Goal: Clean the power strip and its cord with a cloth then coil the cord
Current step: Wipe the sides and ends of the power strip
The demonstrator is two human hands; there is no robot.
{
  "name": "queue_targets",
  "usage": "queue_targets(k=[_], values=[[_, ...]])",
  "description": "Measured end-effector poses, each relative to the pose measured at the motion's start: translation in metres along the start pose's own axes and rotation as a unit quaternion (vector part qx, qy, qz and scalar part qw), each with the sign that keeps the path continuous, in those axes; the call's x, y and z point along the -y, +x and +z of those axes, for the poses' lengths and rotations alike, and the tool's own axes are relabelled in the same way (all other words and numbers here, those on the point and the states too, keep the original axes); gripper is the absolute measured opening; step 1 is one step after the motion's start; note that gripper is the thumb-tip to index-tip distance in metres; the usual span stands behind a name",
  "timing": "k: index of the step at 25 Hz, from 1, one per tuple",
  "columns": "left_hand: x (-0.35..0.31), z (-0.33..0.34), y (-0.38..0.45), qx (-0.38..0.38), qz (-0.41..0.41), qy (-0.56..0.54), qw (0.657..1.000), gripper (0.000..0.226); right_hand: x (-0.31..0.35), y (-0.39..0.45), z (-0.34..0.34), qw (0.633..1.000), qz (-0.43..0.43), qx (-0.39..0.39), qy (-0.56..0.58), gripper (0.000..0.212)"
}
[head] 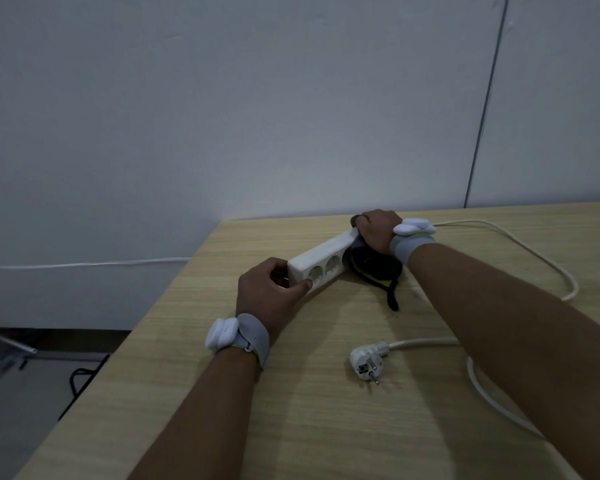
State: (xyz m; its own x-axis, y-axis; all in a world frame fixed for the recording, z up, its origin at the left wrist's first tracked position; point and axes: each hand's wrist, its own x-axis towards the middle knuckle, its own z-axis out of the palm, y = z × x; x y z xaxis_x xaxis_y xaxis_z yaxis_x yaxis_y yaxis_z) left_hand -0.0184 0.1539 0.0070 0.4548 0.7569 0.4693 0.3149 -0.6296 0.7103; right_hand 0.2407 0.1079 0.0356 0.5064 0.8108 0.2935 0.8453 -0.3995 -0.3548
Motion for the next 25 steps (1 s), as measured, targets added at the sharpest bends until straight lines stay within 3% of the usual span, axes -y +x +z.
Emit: queue_targets(k=[4,7,10,16,19,25], values=[[0.000,0.000,0.001,0.003,0.000,0.001,1.000,0.031,-0.013,0.008,-0.003,0.998,0.055,0.022,0.003,0.032],[-0.003,0.000,0.001,0.002,0.006,-0.002,1.000,0.030,-0.026,0.006,0.003,0.990,0.123,0.025,0.056,0.046],[-0.004,0.000,0.001,0.002,0.020,-0.005,1.000,0.029,-0.025,0.006,0.011,0.989,0.131,-0.004,0.064,0.050],[-0.006,-0.007,0.005,-0.039,0.054,-0.021,0.998,0.031,-0.018,-0.010,0.014,0.996,0.061,-0.053,0.025,0.041],[-0.007,-0.010,0.006,-0.040,0.066,-0.021,0.997,0.031,-0.014,-0.024,0.011,0.997,-0.010,-0.057,0.041,0.034],[-0.009,-0.012,0.004,-0.042,0.076,-0.028,0.996,0.030,0.021,-0.058,0.000,0.986,-0.063,-0.071,0.139,0.031]])
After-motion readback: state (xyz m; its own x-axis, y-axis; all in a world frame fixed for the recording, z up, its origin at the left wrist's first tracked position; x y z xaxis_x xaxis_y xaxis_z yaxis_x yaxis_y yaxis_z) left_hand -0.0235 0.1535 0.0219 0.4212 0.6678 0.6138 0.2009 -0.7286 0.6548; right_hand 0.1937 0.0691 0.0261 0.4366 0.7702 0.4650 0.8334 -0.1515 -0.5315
